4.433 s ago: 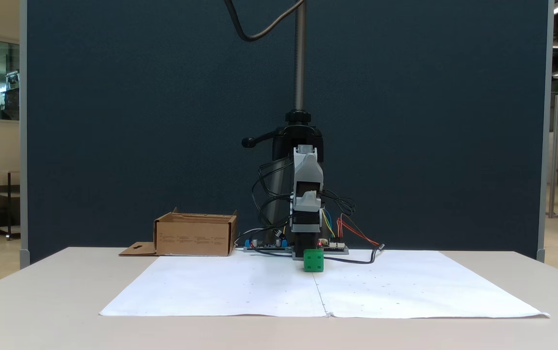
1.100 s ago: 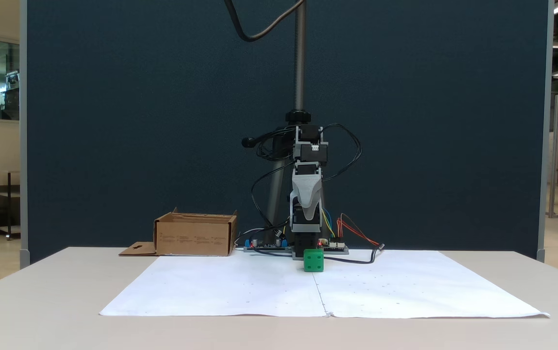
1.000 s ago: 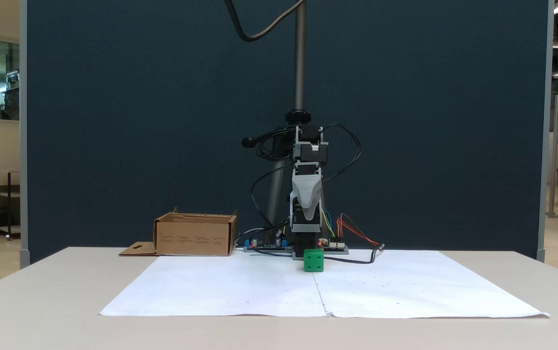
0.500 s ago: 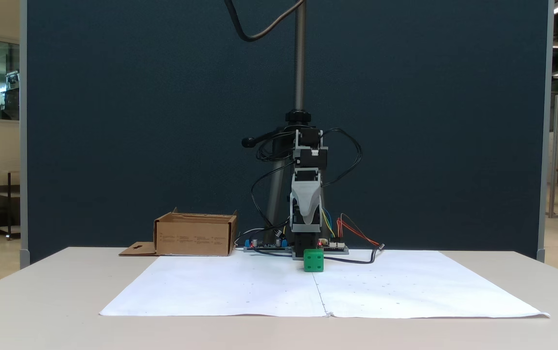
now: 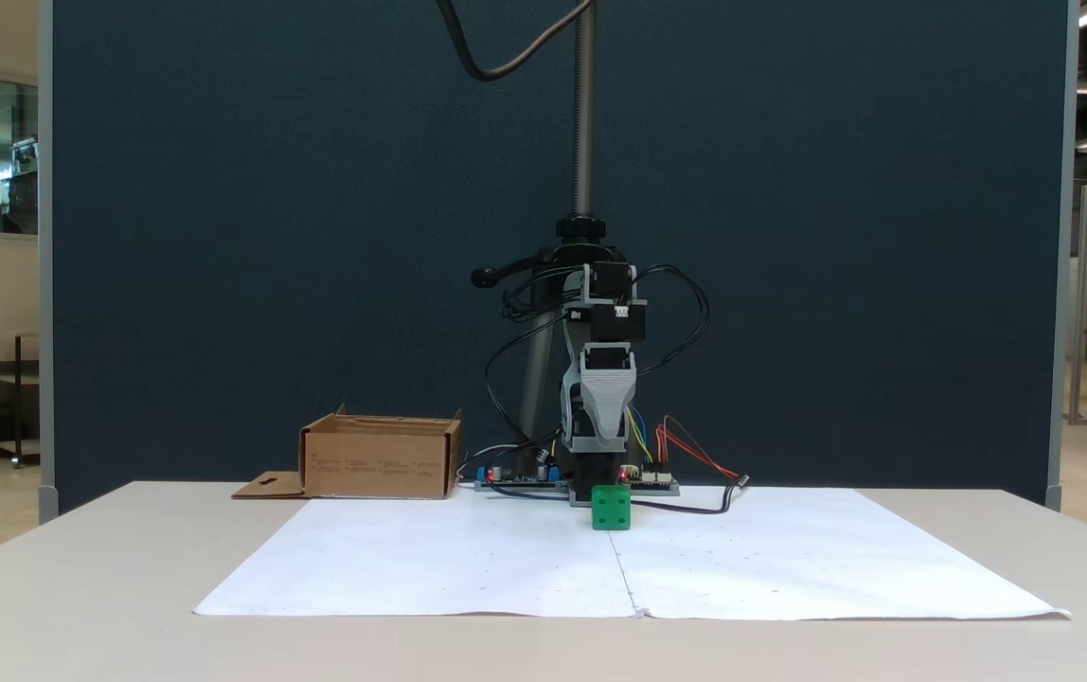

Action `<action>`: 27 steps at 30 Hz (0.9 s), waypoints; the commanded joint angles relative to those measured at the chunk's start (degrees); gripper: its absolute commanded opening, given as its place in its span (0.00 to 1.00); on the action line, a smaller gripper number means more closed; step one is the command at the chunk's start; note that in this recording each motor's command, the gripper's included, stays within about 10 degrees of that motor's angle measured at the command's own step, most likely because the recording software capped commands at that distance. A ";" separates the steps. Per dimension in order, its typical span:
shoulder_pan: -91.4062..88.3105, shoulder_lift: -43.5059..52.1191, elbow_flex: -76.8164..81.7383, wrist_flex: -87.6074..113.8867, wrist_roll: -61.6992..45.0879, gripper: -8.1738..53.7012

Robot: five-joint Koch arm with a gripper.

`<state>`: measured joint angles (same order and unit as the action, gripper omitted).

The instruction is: Grasp a green dice and put it in the bin.

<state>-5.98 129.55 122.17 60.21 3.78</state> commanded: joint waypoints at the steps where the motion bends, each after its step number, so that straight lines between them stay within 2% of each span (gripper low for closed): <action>1: -0.62 5.71 -0.88 1.32 -5.10 0.86; 10: -0.62 3.96 0.70 -2.46 -8.70 0.86; 27: -0.70 -4.13 1.41 -2.02 -3.34 0.85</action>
<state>-5.98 125.95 124.10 58.89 -0.26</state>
